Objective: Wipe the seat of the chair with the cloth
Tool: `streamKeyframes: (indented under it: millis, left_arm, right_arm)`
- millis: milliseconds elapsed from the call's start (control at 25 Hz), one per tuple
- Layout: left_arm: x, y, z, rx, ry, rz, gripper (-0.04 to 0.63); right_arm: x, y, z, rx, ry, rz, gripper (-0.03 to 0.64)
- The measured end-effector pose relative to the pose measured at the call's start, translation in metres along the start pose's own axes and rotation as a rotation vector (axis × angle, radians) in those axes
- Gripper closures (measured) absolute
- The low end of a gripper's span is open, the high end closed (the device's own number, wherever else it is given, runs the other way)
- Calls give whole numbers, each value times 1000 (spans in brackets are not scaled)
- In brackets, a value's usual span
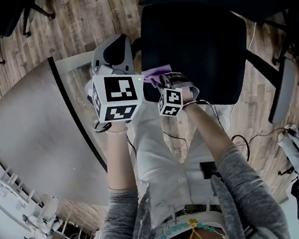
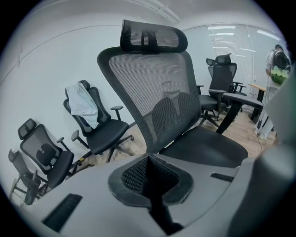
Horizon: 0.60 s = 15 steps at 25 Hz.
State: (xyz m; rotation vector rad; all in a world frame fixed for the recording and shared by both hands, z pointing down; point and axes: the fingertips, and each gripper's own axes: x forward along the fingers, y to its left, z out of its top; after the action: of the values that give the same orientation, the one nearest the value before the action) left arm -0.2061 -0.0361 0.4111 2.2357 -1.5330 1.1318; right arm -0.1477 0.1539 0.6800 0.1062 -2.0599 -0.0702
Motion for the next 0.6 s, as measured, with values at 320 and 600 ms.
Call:
streamKeyframes:
  millis: [320, 600]
  left_arm:
    - [0, 0, 0, 2, 2, 1, 597]
    - [0, 0, 1, 10, -1, 6, 597]
  right_arm:
    - [-1, 1, -1, 16, -7, 4, 569]
    - [-4, 4, -14, 19, 13, 11, 569]
